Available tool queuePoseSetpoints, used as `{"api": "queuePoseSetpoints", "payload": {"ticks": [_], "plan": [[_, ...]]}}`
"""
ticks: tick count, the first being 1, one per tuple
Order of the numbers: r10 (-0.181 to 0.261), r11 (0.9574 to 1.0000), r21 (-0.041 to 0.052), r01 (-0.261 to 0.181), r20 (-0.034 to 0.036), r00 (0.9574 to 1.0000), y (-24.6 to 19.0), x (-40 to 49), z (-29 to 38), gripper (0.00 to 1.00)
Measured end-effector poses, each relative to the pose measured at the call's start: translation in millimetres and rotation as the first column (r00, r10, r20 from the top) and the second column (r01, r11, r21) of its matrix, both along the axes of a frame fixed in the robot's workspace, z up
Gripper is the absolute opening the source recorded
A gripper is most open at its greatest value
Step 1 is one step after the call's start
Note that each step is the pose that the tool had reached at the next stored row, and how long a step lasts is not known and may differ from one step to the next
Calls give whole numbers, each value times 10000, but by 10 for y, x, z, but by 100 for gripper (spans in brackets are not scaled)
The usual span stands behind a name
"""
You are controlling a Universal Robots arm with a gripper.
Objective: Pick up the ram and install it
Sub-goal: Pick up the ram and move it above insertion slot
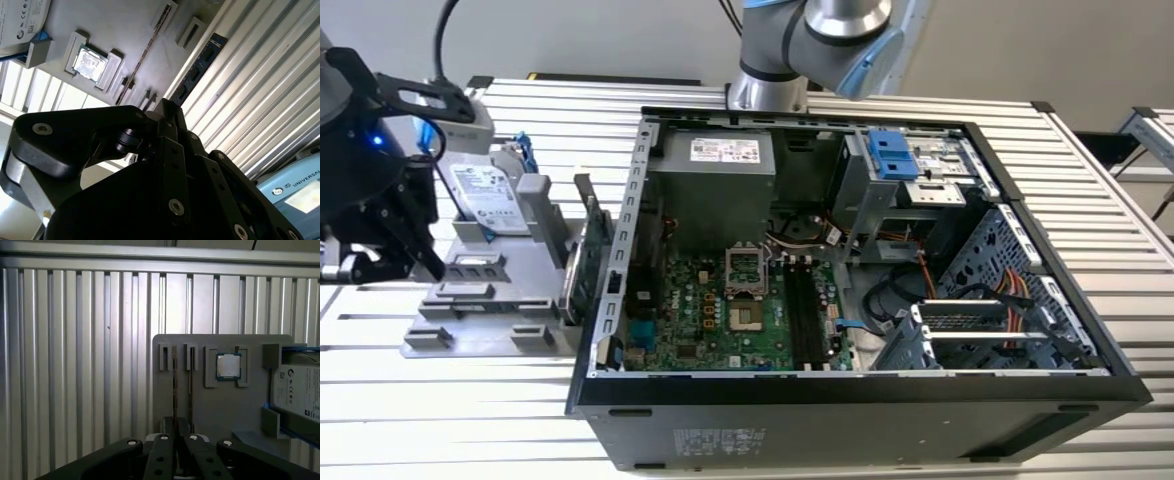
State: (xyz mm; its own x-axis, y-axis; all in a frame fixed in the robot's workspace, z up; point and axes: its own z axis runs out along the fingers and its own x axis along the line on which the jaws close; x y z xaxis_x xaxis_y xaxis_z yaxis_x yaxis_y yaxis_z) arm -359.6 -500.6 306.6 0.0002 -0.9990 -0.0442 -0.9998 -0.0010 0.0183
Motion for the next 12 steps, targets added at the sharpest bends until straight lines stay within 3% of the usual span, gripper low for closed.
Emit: {"api": "queuePoseSetpoints", "payload": {"ticks": [12], "plan": [[0,10000,0,0,0,10000,0,0,99,0]]}}
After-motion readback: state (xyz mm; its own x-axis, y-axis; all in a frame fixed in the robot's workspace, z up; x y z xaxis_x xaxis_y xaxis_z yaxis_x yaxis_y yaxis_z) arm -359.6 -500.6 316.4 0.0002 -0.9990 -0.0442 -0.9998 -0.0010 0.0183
